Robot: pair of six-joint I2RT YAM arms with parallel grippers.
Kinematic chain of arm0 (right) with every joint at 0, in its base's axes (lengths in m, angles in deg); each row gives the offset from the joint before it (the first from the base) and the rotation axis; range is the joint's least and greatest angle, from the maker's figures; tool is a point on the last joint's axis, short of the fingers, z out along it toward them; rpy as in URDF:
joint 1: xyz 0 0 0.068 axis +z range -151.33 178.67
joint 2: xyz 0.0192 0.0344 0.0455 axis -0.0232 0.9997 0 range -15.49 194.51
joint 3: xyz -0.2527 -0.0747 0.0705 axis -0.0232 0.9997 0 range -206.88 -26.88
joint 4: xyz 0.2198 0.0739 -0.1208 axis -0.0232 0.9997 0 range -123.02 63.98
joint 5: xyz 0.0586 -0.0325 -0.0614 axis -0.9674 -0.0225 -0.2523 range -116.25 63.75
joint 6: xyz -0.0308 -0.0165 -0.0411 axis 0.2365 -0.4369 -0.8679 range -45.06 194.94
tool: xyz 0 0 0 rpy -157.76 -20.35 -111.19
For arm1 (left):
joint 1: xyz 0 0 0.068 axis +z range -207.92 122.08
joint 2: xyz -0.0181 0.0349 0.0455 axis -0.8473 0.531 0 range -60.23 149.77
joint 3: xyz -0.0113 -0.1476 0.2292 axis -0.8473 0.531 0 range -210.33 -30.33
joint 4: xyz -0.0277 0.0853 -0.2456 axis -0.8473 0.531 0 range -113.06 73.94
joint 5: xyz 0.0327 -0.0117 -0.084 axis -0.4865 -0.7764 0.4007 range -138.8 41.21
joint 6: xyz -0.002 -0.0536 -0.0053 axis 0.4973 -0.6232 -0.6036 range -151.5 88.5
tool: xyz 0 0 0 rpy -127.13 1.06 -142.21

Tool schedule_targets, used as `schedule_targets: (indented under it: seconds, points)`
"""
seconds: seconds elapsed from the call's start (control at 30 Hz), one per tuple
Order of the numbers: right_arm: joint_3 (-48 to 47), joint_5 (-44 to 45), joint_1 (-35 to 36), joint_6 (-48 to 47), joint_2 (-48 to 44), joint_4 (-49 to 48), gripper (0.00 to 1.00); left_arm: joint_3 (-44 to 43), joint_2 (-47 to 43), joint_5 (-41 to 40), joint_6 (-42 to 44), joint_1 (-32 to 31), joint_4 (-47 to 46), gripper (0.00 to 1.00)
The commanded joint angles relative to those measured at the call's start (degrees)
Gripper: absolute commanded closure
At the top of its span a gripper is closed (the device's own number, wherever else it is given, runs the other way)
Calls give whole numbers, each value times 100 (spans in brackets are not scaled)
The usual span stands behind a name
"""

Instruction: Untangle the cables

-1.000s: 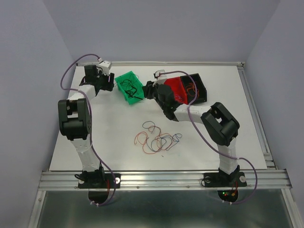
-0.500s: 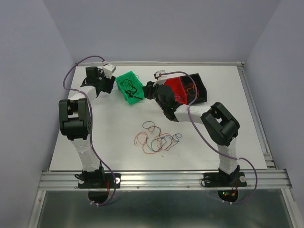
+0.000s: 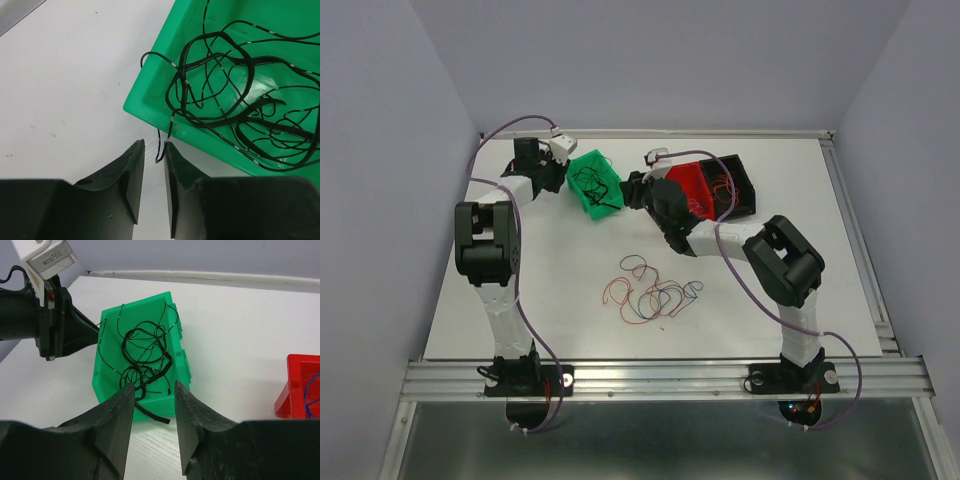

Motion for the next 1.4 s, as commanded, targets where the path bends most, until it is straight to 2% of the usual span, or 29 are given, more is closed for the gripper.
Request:
schedule_targets:
  seconds: [0.0,0.07,0.13,0.2,0.23,0.5,0.7,0.73,0.83,1.0,1.37]
  points:
    - [141,34,30,-46,-283,-420,57,-364,7,-152,-7,21,-14,67]
    - [132,16,39,-28,-274,-429,57,-452,60,-187,-16,30,-14,67]
    - [132,-2,39,-28,-265,-429,57,-496,95,-231,-16,21,-23,76]
    - [123,-2,39,-28,-257,-429,57,-532,130,-310,-7,21,-40,88]
    - [123,-2,39,-19,-265,-438,57,-514,113,-406,11,21,-66,99]
    - [97,-28,30,-19,-213,-438,57,100,-361,-925,142,-322,-663,100]
    - [-17,-72,30,-19,-81,-429,57,751,-827,-2067,415,-699,-1444,100]
    - [-35,-81,30,-11,-63,-429,57,812,-871,-2495,432,-752,-1534,100]
    - [-52,-107,39,7,-45,-429,57,892,-959,-3007,406,-858,-1736,100]
    - [-52,-116,39,25,-37,-429,57,954,-1038,-3228,397,-867,-1930,100]
    - [-52,-116,30,51,-28,-429,57,1287,-1495,-3053,433,-1016,-2088,100]
